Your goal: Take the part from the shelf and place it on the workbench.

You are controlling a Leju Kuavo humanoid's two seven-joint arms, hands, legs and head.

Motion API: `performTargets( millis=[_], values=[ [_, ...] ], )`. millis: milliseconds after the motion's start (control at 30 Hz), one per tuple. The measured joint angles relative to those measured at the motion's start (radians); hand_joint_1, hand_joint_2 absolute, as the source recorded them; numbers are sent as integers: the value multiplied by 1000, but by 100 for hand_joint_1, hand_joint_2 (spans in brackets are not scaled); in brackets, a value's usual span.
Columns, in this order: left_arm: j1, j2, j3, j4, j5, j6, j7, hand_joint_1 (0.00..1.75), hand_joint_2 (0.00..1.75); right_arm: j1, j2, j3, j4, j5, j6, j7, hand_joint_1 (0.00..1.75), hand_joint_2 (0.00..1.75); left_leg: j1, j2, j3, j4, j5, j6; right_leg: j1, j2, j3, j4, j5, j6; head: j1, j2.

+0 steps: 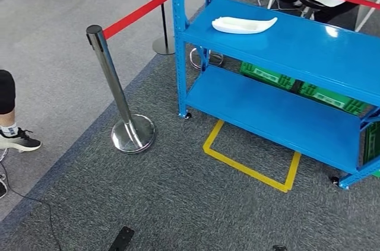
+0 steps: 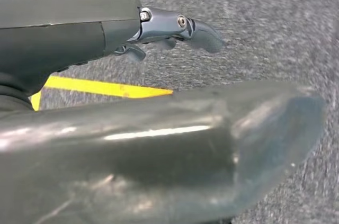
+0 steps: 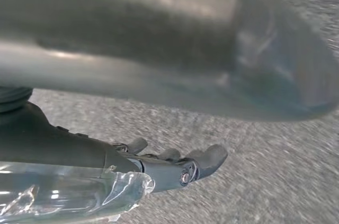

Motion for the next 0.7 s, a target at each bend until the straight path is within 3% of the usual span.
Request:
performTargets(
  millis=[33,67,133,167,233,300,367,433,500,533,567,600,633,667,700],
  values=[
    [3,1,0,0,3,0,2,0,0,3,3,-1,2,7,2,3,0,0,0,-8,9,0,-6,0,0,1,-21,19,11,1,0,0],
    [6,1,1,0,5,1,5,0,0,4,7,-1,3,17,4,2,0,0,0,-15,20,1,-13,-2,-2,1,-23,-1,43,3,0,0],
    [8,1,2,0,6,4,8,0,0,4,13,-1,5,33,9,-5,0,0,2,-22,46,2,-30,-11,-10,2,19,-122,132,12,0,0],
    [8,1,2,0,8,5,9,0,0,3,16,0,6,38,13,-9,0,0,2,-24,56,3,-40,-18,-13,6,43,-178,156,17,0,0],
    [6,2,2,0,12,6,12,0,0,1,24,0,10,41,24,-16,0,0,1,-25,64,9,-60,-30,-14,15,76,-240,152,9,-1,0],
    [5,4,2,0,14,-4,11,0,0,1,29,0,12,42,37,-20,0,0,1,-24,67,11,-76,-34,-12,21,89,-252,126,-13,-8,0],
    [3,8,1,0,13,-24,7,0,0,3,30,0,12,44,45,-21,0,0,2,-16,60,39,-86,-42,-13,26,109,-254,109,-28,-16,0],
    [1,11,1,0,13,-37,2,0,0,3,31,-1,12,45,48,-23,0,0,3,-4,-10,151,-105,-53,-13,29,141,-261,87,-38,-21,0],
    [3,13,1,0,14,-40,1,0,0,4,31,-1,12,46,48,-22,0,0,5,0,-129,290,-114,-58,-13,35,176,-266,60,-41,-23,0],
    [6,14,1,0,16,-41,0,0,0,6,32,-1,12,46,48,-22,0,0,5,0,-177,323,-92,-57,-13,41,196,-270,45,-41,-24,0],
    [9,16,2,0,17,-41,0,0,0,8,32,-1,12,46,48,-22,0,0,5,-1,-206,315,-46,-55,-13,50,220,-276,29,-41,-24,0],
    [12,17,2,0,19,-41,0,0,0,9,33,-1,12,46,47,-22,0,0,5,-3,-213,269,19,-53,-14,60,247,-286,14,-41,-24,0],
    [15,18,2,0,20,-40,0,0,0,9,33,-1,12,46,46,-22,0,0,5,-11,-204,196,92,-51,-15,70,276,-301,1,-41,-25,0],
    [18,19,2,0,20,-40,0,0,0,7,35,-1,13,46,45,-22,0,0,5,-23,-187,119,147,-49,-15,81,304,-317,-12,-39,-27,0],
    [19,20,2,0,20,-40,1,0,0,4,36,-1,13,45,45,-23,0,0,5,-33,-168,55,172,-47,-14,94,331,-338,-24,-36,-30,0]
  ],
)
